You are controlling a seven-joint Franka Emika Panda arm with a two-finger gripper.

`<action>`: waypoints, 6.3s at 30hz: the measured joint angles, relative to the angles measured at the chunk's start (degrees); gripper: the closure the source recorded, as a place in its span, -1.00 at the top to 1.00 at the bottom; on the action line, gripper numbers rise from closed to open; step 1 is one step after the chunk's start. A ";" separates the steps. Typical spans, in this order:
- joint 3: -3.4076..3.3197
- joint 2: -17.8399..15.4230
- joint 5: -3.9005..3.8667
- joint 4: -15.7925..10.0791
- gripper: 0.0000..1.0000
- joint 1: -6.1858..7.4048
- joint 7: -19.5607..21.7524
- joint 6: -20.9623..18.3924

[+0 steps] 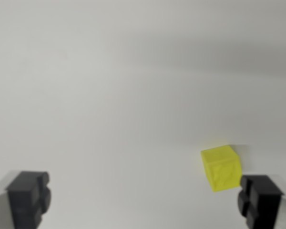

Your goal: Pick yellow cube

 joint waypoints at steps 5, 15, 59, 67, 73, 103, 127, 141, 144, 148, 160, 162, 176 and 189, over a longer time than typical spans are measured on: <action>0.00 -0.04 0.00 -0.09 1.00 -0.03 -0.18 0.01; -0.02 -1.03 0.03 -4.50 1.00 -1.25 -3.07 3.38; -0.03 -0.42 0.20 -21.84 1.00 -7.97 -16.96 20.96; -0.03 0.58 0.20 -24.18 1.00 -9.34 -19.61 24.22; -0.03 1.51 0.19 -25.76 1.00 -10.40 -21.60 26.66; -0.03 8.44 -0.44 -31.38 1.00 -16.14 -31.50 38.89; -0.06 17.44 -2.14 -30.79 1.00 -18.07 -33.33 47.14; 0.06 18.21 -2.72 -30.54 -1.00 -18.31 -33.14 47.69; 0.10 16.93 -2.42 -30.89 -1.00 -18.29 -33.36 46.79; 0.10 15.18 -1.96 -31.35 -1.00 -18.21 -33.71 45.49; 0.06 10.08 -0.92 -32.41 -1.00 -17.95 -34.47 41.44; 0.05 9.24 -0.79 -32.54 -1.00 -17.92 -34.56 40.75; 0.03 3.58 -0.08 -33.11 -1.00 -17.77 -35.07 35.66; 0.03 -1.34 0.34 -33.11 -1.00 -17.70 -35.39 30.71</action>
